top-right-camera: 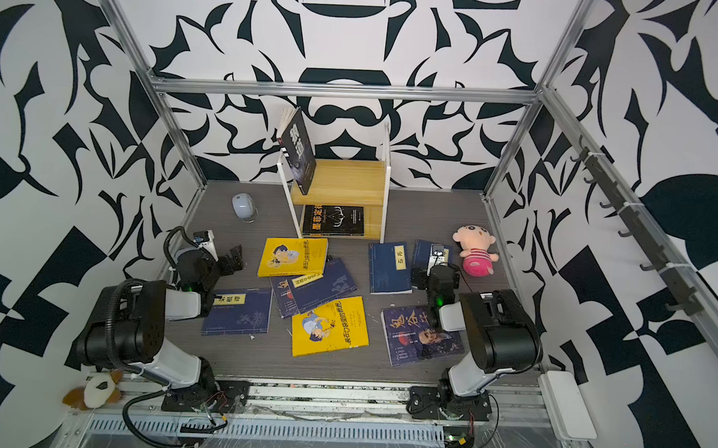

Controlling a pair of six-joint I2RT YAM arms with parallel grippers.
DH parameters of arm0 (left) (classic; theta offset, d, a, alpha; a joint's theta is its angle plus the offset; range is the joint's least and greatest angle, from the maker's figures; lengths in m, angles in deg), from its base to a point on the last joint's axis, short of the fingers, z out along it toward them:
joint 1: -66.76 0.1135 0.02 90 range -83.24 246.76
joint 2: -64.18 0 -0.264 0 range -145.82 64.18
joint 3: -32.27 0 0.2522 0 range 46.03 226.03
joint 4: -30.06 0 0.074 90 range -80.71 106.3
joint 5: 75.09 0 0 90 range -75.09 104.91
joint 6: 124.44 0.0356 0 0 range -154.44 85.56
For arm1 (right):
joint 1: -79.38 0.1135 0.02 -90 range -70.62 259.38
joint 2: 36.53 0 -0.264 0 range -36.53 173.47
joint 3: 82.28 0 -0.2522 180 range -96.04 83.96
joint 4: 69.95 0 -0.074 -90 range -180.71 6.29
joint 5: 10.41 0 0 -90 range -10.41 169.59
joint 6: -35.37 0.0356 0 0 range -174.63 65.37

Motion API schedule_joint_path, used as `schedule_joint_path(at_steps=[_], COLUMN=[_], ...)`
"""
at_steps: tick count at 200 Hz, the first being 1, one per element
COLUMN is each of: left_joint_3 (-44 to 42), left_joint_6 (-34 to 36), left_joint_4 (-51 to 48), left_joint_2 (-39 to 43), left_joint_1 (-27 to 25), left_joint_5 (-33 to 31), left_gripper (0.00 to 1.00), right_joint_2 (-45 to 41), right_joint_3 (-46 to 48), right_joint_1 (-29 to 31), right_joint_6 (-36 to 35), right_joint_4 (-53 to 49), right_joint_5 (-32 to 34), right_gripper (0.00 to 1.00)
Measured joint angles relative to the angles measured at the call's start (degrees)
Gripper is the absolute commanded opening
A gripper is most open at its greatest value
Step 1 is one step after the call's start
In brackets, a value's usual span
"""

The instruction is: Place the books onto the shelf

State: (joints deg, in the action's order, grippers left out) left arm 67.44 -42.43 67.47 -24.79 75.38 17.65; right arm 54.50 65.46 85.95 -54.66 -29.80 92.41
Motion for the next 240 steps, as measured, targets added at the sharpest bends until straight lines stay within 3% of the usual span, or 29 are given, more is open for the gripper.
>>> schedule_joint_path(at_steps=[220, 240], left_joint_3=[0.0, 0.4], left_joint_6=[0.6, 0.7], left_joint_4=[-0.3, -4.2], left_joint_2=[0.0, 2.6], left_joint_1=[0.0, 0.6], left_joint_5=[1.6, 2.9], left_gripper=[1.00, 1.00], right_joint_2=[0.0, -1.6], right_joint_3=[0.0, 0.7], right_joint_1=[0.0, 0.0], right_joint_6=[-0.2, 0.1], right_joint_4=[0.2, -0.1], right_joint_5=[-0.8, 1.4], right_gripper=[1.00, 1.00])
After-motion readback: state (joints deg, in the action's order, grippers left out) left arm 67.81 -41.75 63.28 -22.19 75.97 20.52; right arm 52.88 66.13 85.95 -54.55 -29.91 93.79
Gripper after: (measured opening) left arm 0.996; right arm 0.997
